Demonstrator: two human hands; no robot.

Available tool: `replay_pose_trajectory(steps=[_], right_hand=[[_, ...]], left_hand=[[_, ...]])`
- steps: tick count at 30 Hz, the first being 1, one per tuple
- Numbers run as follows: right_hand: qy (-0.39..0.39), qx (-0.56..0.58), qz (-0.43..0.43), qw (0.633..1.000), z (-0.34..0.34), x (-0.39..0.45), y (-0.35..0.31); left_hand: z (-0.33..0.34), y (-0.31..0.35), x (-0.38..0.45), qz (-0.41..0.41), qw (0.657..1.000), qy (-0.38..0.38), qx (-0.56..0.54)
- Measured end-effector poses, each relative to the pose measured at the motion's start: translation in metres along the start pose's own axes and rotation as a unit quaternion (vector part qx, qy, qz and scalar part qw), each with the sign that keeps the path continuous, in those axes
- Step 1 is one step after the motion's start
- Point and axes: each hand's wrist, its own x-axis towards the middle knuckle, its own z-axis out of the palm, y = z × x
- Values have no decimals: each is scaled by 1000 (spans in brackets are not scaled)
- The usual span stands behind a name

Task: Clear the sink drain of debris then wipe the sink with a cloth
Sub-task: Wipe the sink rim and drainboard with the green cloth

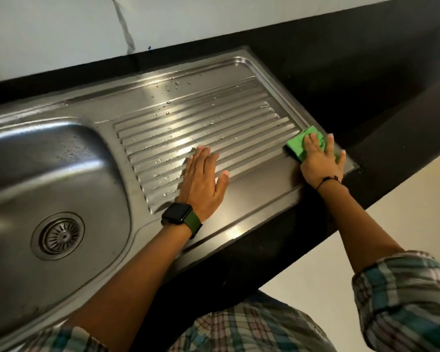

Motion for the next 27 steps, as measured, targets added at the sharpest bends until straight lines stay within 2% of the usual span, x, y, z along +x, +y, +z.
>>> replay_pose_trajectory(steps=[5,8,12,16,20,23,25,27], right_hand=[[-22,13,-38,999,-1,0,0],[-30,20,-136,990,7,-30,-42],[-22,-2,-274,961,31,-83,-120],[-39,0,-414,909,47,-118,-177],[-94,55,-501,859,49,-123,-202],[-91,22,-542,835,47,-105,-193],[-75,10,-548,833,40,-91,-176],[-62,53,-513,855,27,-71,-145]], left_hand=[[-19,-20,-20,-62,997,50,22],[-28,-29,-24,-132,984,111,-50],[-29,-24,-24,-181,942,223,-175],[-29,-26,-26,-233,871,329,-279],[-34,-31,-28,-271,847,367,-272],[-31,-25,-30,-237,864,352,-269],[-30,-23,-31,-233,861,343,-293],[-33,-26,-31,-257,830,363,-336]])
